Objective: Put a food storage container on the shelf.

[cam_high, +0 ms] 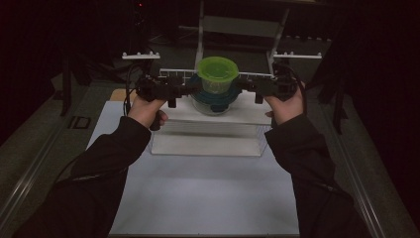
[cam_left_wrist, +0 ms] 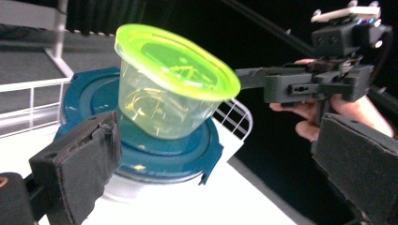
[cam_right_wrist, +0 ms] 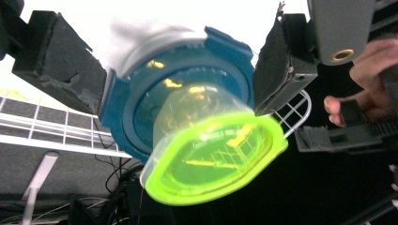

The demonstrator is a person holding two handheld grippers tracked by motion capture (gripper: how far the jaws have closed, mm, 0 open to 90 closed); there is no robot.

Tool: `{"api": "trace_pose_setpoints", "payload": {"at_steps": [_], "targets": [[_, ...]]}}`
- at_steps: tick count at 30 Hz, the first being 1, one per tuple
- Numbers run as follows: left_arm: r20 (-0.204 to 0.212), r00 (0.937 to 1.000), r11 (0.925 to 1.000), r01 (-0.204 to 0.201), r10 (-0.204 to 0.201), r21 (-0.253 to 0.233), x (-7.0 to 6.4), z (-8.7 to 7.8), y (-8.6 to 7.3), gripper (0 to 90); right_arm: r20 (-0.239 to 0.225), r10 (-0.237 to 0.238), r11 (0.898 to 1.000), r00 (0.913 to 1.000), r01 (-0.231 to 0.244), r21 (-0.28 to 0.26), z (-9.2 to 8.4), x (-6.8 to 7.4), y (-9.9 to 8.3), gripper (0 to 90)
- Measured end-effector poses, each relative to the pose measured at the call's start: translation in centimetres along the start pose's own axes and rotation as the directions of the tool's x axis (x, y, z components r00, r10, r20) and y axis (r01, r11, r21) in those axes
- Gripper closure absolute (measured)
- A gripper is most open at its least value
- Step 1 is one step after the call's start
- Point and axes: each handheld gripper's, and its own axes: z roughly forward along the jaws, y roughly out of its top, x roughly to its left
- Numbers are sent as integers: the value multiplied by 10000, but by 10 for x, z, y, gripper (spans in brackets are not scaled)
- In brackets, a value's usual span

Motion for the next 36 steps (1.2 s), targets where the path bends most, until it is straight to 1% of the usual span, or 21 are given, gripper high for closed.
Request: {"api": "trace_pose_setpoints", "payload": {"at_steps": [2,6,8,10,13,16,17,19,21,23,25,26,27,29,33,36], "targets": [[-164,9995,9996,-267,269,124,-3,-1,-4,10,12,-72,10000,10000,72,18,-2,0,-6,177],[-279,9971,9972,-707,713,238,-9,-2,-14,10,-37,-192,9997,9998,193,143,-2,0,-21,177],[-197,9970,9970,-747,751,208,-11,-3,-20,10,-38,-315,9993,9995,315,200,-2,2,-29,178],[-215,9962,9961,-835,842,282,-12,-3,-26,10,-44,-524,9983,9986,525,237,-1,5,-38,177],[-258,9935,9928,-1091,1105,495,-15,-2,-37,10,-168,-759,9966,9970,764,302,0,9,-52,177],[42,9946,9929,-1033,1032,586,-17,-2,-48,10,-346,-844,9957,9958,856,346,2,11,-65,178],[42,9946,9929,-1033,1032,586,-17,-2,-48,10,-346,-844,9957,9958,856,346,2,11,-65,178],[209,9935,9917,-1127,1116,612,-20,-1,-58,10,-544,-862,9952,9948,885,407,4,13,-77,178],[388,9930,9906,-1139,1112,761,-22,1,-67,10,-598,-1018,9935,9930,1045,444,5,15,-85,178],[405,9919,9888,-1236,1205,842,-25,2,-75,10,-669,-1220,9911,9903,1252,453,7,16,-94,178],[515,9907,9866,-1302,1256,980,-27,3,-83,10,-784,-1234,9909,9892,1272,445,8,15,-102,178],[537,9887,9833,-1449,1396,1101,-28,4,-89,10,-851,-1227,9911,9888,1266,414,8,15,-105,178],[609,9879,9819,-1493,1430,1167,-29,5,-92,10,-885,-1237,9909,9884,1277,415,9,14,-109,178],[748,9877,9810,-1459,1372,1275,-30,6,-101,10,-964,-1188,9914,9882,1235,440,11,13,-116,178],[858,9853,9746,-1600,1479,1566,-31,9,-119,10,-1083,-1125,9914,9877,1189,545,16,10,-131,178],[972,9835,9714,-1671,1523,1687,-32,12,-132,10,-1121,-1085,9912,9878,1161,640,19,10,-141,178]]}}
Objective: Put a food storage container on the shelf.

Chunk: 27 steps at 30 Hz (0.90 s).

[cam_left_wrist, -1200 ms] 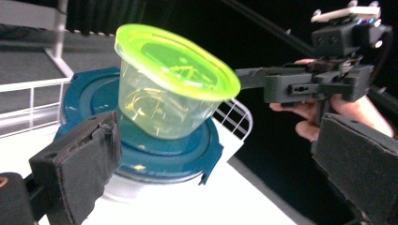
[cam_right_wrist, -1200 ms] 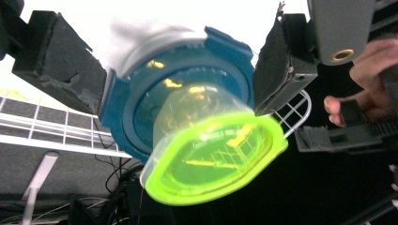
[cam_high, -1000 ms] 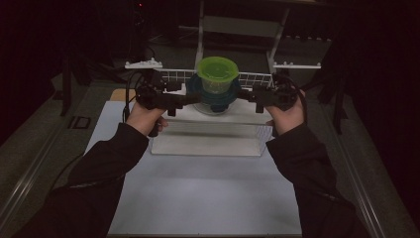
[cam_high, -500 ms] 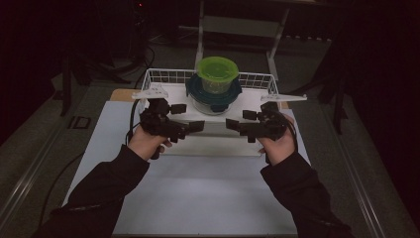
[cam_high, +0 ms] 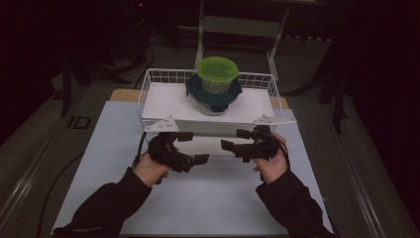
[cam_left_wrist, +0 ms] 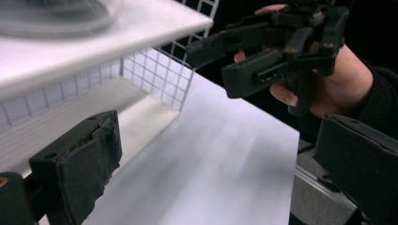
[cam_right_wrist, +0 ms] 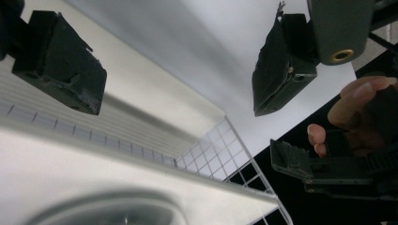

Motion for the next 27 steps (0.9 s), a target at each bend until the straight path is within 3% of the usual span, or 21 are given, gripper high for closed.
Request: {"api": "trace_pose_setpoints", "payload": {"at_steps": [10,22,27], "targets": [[130,9997,9991,-190,185,390,-4,11,-30,10,-167,343,9991,9993,-339,235,6,-7,-32,179],[216,9990,9962,-397,381,781,-6,23,-55,10,23,500,9968,9987,-500,620,10,-17,-70,170],[145,9990,9956,-436,426,829,-7,26,-64,10,89,305,9972,9995,-310,678,11,-24,-83,172]]}}
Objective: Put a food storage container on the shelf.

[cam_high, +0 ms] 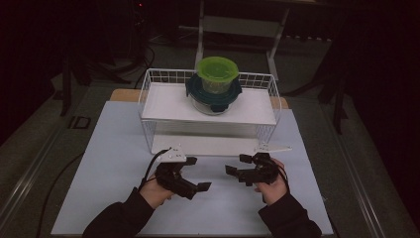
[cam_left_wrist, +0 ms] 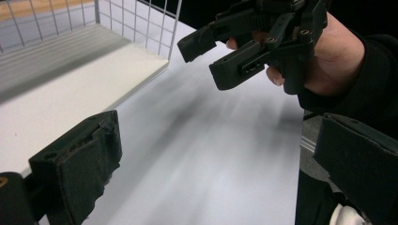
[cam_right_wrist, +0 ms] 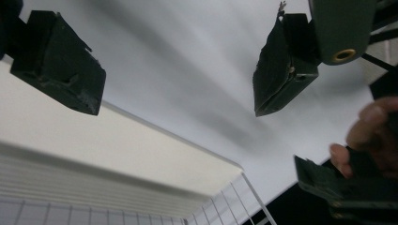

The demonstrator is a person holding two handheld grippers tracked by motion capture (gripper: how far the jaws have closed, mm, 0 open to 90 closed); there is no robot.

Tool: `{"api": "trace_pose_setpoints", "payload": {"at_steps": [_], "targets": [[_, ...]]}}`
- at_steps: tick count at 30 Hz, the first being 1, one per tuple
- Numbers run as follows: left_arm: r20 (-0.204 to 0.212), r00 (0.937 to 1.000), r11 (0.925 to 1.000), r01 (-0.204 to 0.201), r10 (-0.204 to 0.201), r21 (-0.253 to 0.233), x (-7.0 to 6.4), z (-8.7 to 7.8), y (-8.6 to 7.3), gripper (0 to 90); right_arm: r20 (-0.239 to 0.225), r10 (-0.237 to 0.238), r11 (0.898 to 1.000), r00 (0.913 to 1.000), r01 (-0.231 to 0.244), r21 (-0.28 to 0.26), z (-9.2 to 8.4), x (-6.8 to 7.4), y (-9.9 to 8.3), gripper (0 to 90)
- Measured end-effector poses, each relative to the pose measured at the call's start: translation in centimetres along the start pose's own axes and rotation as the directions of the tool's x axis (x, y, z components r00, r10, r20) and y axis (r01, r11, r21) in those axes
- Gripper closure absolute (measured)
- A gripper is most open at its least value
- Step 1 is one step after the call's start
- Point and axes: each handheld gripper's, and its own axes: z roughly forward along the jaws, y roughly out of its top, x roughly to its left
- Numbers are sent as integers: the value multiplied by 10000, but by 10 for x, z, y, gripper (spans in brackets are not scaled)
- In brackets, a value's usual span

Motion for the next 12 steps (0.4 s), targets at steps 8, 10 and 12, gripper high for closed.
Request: {"api": "trace_pose_setpoints", "payload": {"at_steps": [8,10,12], "targets": [[-138,9999,10000,66,-66,36,4,5,-15,10,224,-47,9995,9997,41,301,1,-8,-17,168],[-143,9999,9999,97,-96,47,5,5,-19,10,258,-62,9993,9996,53,372,2,-10,-20,168],[-80,9997,9997,245,-245,5,6,6,-22,10,322,-124,9990,9994,110,440,3,-11,-22,167]]}}
